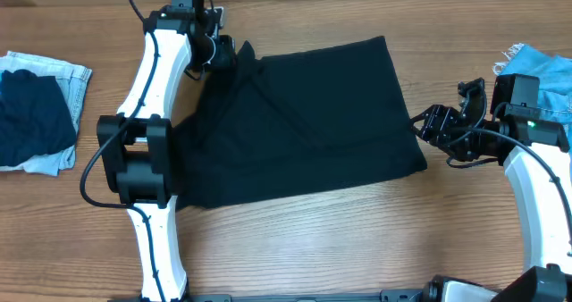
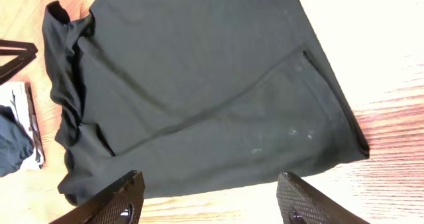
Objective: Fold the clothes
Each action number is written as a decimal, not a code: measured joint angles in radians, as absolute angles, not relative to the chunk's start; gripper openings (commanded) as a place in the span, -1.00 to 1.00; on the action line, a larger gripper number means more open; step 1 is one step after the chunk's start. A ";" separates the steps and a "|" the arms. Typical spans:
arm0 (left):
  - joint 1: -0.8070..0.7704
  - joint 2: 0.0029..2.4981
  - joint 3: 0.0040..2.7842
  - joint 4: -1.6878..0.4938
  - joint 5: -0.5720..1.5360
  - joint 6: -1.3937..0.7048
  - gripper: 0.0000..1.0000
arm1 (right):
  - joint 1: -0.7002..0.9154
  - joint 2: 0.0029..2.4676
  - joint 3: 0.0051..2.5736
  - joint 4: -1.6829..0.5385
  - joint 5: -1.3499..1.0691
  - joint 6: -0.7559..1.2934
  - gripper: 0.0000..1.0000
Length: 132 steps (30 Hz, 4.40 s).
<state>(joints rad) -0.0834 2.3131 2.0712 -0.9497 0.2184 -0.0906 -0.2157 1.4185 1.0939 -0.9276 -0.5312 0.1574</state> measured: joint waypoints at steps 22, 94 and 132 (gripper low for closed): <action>-0.082 2.365 2.047 -0.870 0.244 -0.070 -0.56 | -0.216 1.419 1.094 -0.935 -0.531 0.157 0.36; 0.068 2.563 2.466 -1.233 0.311 -0.283 -0.92 | -0.215 1.427 1.094 -0.948 -0.498 0.161 -0.11; 0.160 2.563 2.466 -0.999 0.199 -0.263 -0.75 | -0.057 1.918 1.161 -0.767 -0.179 0.393 -0.90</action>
<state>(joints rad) 0.1600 2.5629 2.4657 -0.9989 0.1993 -0.2630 -0.0570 1.9179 1.1610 -0.7673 -0.1791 0.3931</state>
